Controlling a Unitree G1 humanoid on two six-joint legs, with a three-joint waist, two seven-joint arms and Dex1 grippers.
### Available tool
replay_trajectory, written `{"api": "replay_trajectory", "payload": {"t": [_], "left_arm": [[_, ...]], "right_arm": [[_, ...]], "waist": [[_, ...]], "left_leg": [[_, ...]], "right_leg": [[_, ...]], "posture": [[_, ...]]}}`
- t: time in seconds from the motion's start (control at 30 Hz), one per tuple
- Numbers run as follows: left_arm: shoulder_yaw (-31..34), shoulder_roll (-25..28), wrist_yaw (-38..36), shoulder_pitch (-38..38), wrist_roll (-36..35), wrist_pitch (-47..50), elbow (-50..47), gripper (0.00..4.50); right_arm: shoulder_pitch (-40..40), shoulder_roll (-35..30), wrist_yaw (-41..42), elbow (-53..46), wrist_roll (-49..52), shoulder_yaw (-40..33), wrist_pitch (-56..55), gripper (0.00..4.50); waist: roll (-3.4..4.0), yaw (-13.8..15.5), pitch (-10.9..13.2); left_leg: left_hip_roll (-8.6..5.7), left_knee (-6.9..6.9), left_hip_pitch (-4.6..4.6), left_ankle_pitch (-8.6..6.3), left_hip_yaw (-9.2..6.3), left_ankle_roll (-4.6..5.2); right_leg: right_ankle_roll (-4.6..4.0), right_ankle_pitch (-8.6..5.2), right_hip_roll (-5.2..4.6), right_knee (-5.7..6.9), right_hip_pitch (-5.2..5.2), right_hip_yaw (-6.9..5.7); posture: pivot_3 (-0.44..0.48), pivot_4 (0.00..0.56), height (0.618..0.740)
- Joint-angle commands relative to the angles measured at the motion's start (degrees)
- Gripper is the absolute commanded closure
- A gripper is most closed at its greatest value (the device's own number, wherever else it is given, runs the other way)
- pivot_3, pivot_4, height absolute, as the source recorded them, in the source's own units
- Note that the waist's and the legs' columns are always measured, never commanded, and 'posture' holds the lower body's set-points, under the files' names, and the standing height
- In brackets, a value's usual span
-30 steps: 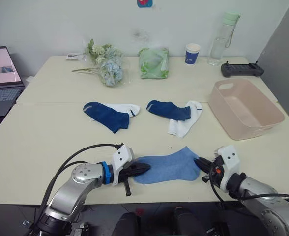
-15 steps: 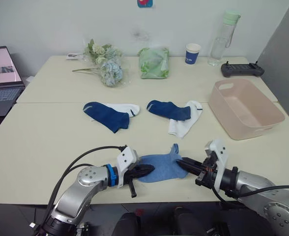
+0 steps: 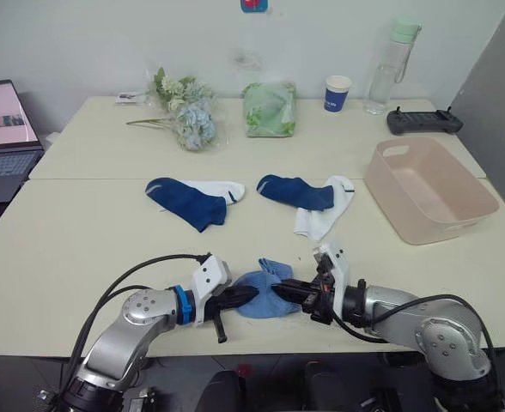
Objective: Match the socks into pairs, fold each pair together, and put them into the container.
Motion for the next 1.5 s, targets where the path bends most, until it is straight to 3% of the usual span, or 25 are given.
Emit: {"api": "replay_trajectory", "payload": {"t": [0.03, 0.27, 0.43, 0.7, 0.87, 0.93, 1.1, 1.37, 1.4, 1.5], "left_arm": [[-0.3, 0.3, -0.2, 0.7, 0.5, -0.7, 0.0, 4.50], [0.0, 0.4, 0.1, 0.5, 0.5, -0.9, 0.2, 4.50], [0.2, 0.8, -0.1, 0.7, 0.6, -1.1, 0.4, 4.50], [5.8, 3.7, -0.3, 3.0, -2.4, 0.8, -1.6, 4.50], [11.6, 7.7, -2.2, 4.7, -6.1, 2.4, -2.7, 4.50], [14.7, 9.7, -4.2, 3.5, -9.0, 4.0, -3.0, 4.50], [15.6, 13.3, -8.2, -0.3, -12.4, 6.5, -3.8, 4.50], [5.4, 11.1, -11.5, -6.1, -8.0, 2.9, -4.0, 4.50], [4.2, 10.7, -11.8, -6.6, -7.3, 2.3, -3.6, 4.50], [2.4, 9.0, -11.3, -7.9, -7.0, 2.6, -3.3, 4.50]], "right_arm": [[-1.9, 1.5, -0.8, 1.0, -0.9, 1.5, 0.1, 4.47], [-2.3, 4.2, -1.7, 2.1, 0.5, 1.2, 3.1, 4.47], [-2.4, 4.8, -1.0, 0.6, 5.9, -1.0, 7.0, 3.03], [-4.3, 0.6, -0.4, -1.9, 11.6, -5.4, 7.6, 0.10], [-4.0, -6.2, 3.3, -3.8, 11.4, -6.9, 4.7, 0.04], [-4.3, -8.8, 4.3, -2.9, 5.7, -6.7, 0.2, 0.04], [-5.2, -10.6, 8.0, -1.3, -5.1, 0.0, -8.9, 1.30], [-5.4, -8.7, 11.2, 4.8, -17.9, 11.9, -16.1, 4.24], [-5.6, -8.5, 11.5, 5.5, -19.0, 13.1, -16.2, 4.48], [-6.1, -8.1, 12.2, 7.3, -22.1, 15.4, -17.1, 4.48]], "waist": [[0.00, 0.0, 0.0], [0.00, 0.0, 0.0], [0.02, 0.0, 0.0], [0.03, -0.2, 0.0], [0.09, -0.1, 0.1], [0.08, -0.1, 0.1], [0.04, -0.1, 0.2], [0.04, -0.1, 0.2], [0.04, 0.0, 0.2], [0.04, 0.0, 0.2]], "left_leg": [[0.00, 0.00, 0.00, 0.00, 0.00, 0.00], [0.00, 0.00, -0.02, 0.00, 0.00, 0.00], [0.01, 0.00, -0.02, 0.00, -0.03, 0.00], [0.02, -0.02, -0.02, 0.00, -0.04, 0.00], [0.03, -0.03, -0.08, 0.00, -0.05, 0.00], [0.03, -0.03, -0.09, 0.00, -0.05, 0.01], [0.01, -0.03, -0.11, 0.00, -0.03, 0.01], [-0.01, -0.05, -0.16, 0.00, 0.02, 0.00], [-0.01, -0.05, -0.17, 0.00, 0.03, 0.00], [0.00, -0.04, -0.17, 0.00, 0.00, 0.00]], "right_leg": [[0.00, 0.00, 0.00, 0.00, 0.00, 0.00], [0.00, 0.00, 0.00, -0.02, -0.02, 0.00], [0.00, 0.00, 0.00, 0.01, -0.03, -0.03], [0.00, 0.00, 0.01, 0.01, -0.05, -0.04], [0.00, 0.00, 0.01, -0.03, -0.09, -0.07], [0.00, 0.00, 0.01, -0.04, -0.09, -0.07], [0.01, 0.00, 0.02, -0.09, -0.09, -0.08], [0.00, 0.00, -0.01, -0.19, -0.12, 0.01], [0.00, 0.00, -0.01, -0.19, -0.13, 0.01], [-0.01, 0.00, -0.02, -0.15, -0.14, -0.03]], "posture": [[0.000, 0.150, 0.740], [0.000, 0.150, 0.740], [0.000, 0.150, 0.740], [0.000, 0.150, 0.740], [0.000, 0.150, 0.740], [0.000, 0.150, 0.740], [0.000, 0.150, 0.740], [0.000, 0.150, 0.740], [0.000, 0.150, 0.740], [0.000, 0.150, 0.740]]}}
